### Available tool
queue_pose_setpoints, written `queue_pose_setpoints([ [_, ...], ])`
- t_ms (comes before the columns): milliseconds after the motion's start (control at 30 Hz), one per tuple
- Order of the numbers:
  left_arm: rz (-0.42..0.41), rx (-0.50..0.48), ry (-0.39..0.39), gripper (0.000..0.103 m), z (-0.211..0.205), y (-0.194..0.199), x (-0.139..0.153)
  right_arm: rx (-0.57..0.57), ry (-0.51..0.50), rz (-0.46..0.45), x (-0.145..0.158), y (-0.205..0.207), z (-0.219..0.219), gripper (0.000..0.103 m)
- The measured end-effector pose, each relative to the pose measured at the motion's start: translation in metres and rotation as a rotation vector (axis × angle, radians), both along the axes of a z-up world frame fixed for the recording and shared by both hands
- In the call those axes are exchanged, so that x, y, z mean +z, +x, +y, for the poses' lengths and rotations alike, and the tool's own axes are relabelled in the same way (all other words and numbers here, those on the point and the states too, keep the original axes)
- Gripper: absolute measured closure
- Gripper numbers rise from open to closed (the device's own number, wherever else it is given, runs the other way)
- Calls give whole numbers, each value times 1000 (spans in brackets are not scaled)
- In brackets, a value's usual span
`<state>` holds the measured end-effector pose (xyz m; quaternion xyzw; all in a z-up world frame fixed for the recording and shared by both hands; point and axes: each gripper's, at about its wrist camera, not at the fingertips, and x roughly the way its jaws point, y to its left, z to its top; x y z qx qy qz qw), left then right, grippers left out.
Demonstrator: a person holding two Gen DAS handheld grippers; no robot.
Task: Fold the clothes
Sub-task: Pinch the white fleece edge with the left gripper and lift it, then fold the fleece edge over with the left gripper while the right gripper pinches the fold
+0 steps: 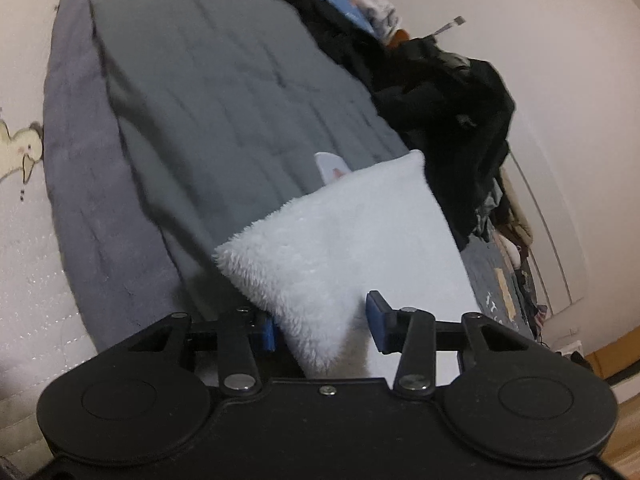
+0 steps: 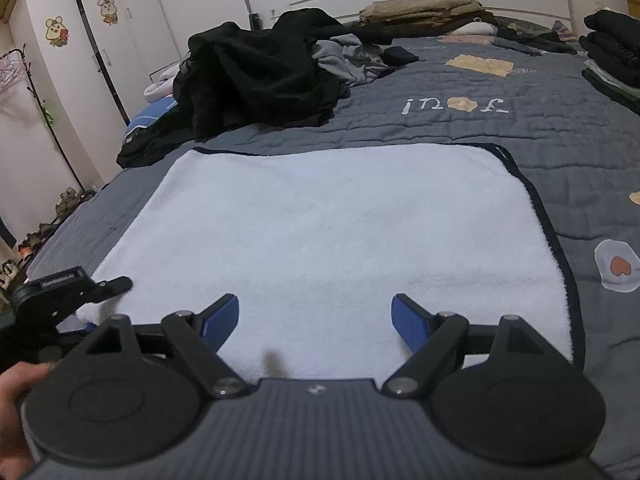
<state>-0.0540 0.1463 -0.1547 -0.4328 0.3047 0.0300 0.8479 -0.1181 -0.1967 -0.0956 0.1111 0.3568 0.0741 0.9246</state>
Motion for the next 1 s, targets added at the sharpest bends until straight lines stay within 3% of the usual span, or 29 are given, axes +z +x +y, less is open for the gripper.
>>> queue_pose_setpoints([
  [67,-19,-21,16,65,-2,2,2,4,-8,1,0,0,1,20],
  [100,-33,-40,37,76,-4,3,4,5,-9,2,0,1,1,20],
  [200,-55,-62,97,82,-8,4,8,1,0,2,1,0,-1,20],
  [333,-28,-58,95,81,-10,6,7,-12,14,4,2,2,-5,20],
  [433,-2,-36,49,75,-6,8,2,-15,18,11,0,3,-6,20],
  [667,-105,-121,117,86,-15,7,18,-34,23,22,-2,4,-11,20],
  [800,-190,-189,267,88,-35,4,41,-49,39,10,4,2,-18,20],
  [1000,-338,-401,469,88,-92,2,75,-120,73,-18,16,-2,-45,20],
])
